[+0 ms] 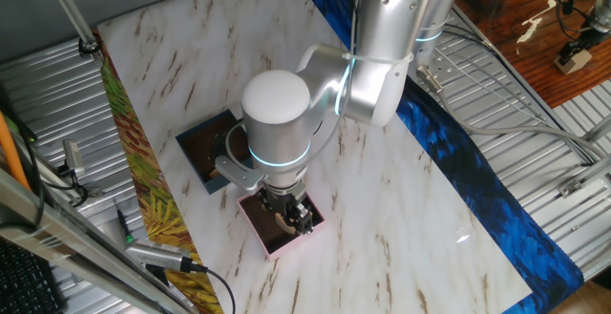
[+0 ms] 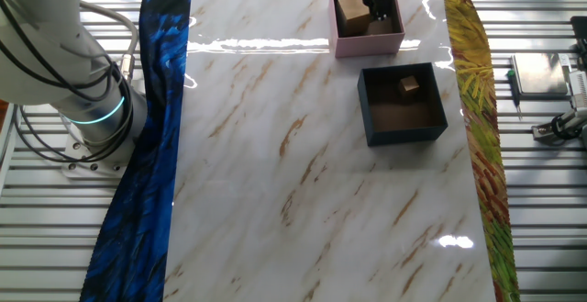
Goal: Move an object from one box to another
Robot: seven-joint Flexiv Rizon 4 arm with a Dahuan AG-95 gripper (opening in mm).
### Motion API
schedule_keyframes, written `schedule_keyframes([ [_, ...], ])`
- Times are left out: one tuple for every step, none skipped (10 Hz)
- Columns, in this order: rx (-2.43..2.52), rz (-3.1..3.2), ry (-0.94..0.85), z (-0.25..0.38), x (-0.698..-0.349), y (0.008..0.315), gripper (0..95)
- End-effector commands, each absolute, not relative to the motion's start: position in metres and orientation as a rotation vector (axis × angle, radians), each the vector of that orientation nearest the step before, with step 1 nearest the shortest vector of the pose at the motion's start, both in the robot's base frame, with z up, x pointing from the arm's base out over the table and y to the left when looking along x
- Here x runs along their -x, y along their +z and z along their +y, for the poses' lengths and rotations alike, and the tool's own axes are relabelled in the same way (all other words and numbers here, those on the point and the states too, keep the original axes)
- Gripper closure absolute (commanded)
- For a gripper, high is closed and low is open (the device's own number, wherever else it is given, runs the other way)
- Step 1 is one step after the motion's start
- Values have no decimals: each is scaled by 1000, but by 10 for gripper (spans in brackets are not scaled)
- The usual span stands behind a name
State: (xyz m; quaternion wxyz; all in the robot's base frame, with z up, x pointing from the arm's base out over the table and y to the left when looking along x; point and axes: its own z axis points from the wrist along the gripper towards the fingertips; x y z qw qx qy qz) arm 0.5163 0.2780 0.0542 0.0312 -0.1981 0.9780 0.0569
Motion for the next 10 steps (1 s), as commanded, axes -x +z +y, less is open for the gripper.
schedule_keyframes([
  [615, 3013, 176, 278, -516, 54, 190],
  [621, 3010, 178, 278, -516, 54, 190],
  [630, 3007, 183, 278, -517, 55, 190],
  [643, 3005, 181, 279, -521, 62, 190],
  [651, 3008, 173, 280, -526, 74, 190],
  [649, 3011, 172, 281, -528, 79, 190],
  [651, 3013, 172, 282, -529, 84, 190],
  [650, 3024, 173, 282, -531, 95, 190],
  [656, 3025, 170, 281, -533, 97, 190],
  [655, 3027, 172, 280, -536, 99, 190],
])
